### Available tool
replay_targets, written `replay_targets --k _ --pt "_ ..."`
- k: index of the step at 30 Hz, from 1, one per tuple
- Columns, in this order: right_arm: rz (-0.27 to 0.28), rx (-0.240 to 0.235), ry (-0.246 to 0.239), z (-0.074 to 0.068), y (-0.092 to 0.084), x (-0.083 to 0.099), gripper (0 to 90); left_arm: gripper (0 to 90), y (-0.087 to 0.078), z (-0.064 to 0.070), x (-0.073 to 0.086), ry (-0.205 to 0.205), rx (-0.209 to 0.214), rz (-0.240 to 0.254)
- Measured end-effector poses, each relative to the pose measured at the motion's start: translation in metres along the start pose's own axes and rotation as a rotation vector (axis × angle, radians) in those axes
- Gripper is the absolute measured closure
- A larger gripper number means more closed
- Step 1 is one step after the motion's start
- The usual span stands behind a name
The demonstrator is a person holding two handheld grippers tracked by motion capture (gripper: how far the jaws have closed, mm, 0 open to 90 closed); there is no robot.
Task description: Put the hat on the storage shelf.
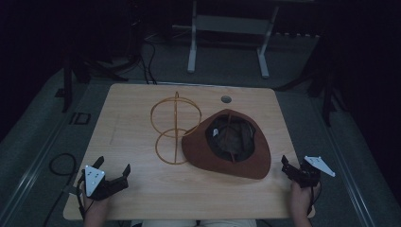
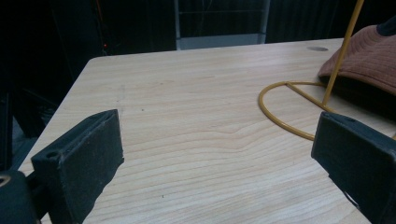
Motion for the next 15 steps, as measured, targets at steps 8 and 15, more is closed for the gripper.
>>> replay_targets --k 8,15 --pt "-0.027 -0.014 -0.011 -0.0039 0.0002 0.0009 14.2 2.7 -0.0008 0.0022 -0.0025 -0.010 0.029 0.002" --pt "-0.035 -0.035 0.002 -0.0047 -0.0058 -0.0086 14.2 2.7 -0.0002 0.0028 -0.0008 -0.006 0.024 -0.057"
Point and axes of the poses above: each handheld gripper's, and its own axes: y roughly forward along the jaws, x roughly out of its underside, z roughly to its right, the point moved 6 cm from there along y, roughly forward along the jaws, and after that the axes turned 12 degrees about -x, right-handed, at the moved point
